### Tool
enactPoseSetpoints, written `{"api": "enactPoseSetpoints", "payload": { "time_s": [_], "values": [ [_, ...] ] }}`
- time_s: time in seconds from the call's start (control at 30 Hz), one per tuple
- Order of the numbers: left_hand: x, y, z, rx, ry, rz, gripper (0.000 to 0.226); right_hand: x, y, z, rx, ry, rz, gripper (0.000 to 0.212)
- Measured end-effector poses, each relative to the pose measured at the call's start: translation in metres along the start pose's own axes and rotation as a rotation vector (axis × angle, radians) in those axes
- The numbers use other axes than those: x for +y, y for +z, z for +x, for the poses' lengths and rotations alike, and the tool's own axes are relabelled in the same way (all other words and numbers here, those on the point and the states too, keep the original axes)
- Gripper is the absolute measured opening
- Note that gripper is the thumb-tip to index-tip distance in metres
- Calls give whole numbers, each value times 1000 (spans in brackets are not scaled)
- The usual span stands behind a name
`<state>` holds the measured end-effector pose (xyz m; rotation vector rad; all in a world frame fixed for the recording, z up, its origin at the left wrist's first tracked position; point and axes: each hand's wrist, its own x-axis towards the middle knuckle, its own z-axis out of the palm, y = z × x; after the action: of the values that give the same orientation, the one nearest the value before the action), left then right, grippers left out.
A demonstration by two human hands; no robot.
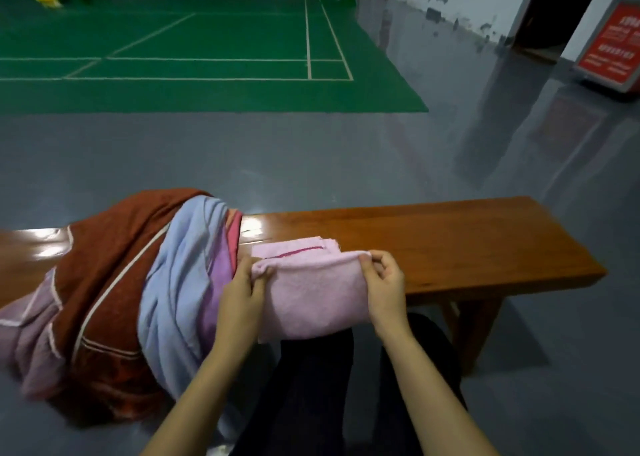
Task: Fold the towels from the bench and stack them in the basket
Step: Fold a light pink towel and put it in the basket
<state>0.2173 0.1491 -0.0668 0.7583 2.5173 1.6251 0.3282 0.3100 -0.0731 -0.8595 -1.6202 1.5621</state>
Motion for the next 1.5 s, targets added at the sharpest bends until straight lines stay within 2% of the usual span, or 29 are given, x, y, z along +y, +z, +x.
{"api": "enactPoseSetpoints", "payload": {
  "time_s": [0.17, 0.33, 0.53, 0.63, 0.77, 0.83, 0.97, 1.07, 1.13, 1.23, 1.33, 1.43, 1.5],
  "values": [
    [-8, 12, 2, -7, -69, 36, 17, 15, -2, -2, 5, 32, -4, 6],
    [-15, 19, 16, 6, -153, 71, 18, 24, 14, 17, 23, 16, -127, 4],
    [-37, 28, 65, -14, -205, 269, 31, 30, 44, 52, -12, 41, -277, 10],
    [-48, 38, 81, -84, -275, 401, 30, 36, 53, 64, -49, 69, -365, 13],
    [-60, 47, 92, -100, -316, 419, 26, 45, 56, 71, -118, 103, -500, 13],
    [-64, 48, 95, -86, -316, 431, 26, 46, 56, 72, -116, 85, -582, 24],
    [-66, 51, 97, -88, -311, 455, 31, 46, 50, 56, -120, 157, -958, 64],
    [-61, 49, 95, -98, -316, 436, 42, 44, 50, 45, -164, 215, -1126, 65],
    [-58, 40, 90, -90, -373, 422, 55, 42, 52, 48, -195, 257, -1133, 60],
    [-61, 25, 78, -191, -478, 525, 64, 41, 53, 56, -250, 303, -1000, 48],
    [-64, 19, 70, -274, -513, 476, 48, 44, 49, 55, -266, 235, -904, 41],
    [-55, 20, 68, -315, -501, 230, 32, 45, 44, 52, -240, 214, -831, 40],
    [-43, 26, 67, -343, -465, 80, 31, 43, 38, 51, -199, 244, -720, 39]
  ]
}}
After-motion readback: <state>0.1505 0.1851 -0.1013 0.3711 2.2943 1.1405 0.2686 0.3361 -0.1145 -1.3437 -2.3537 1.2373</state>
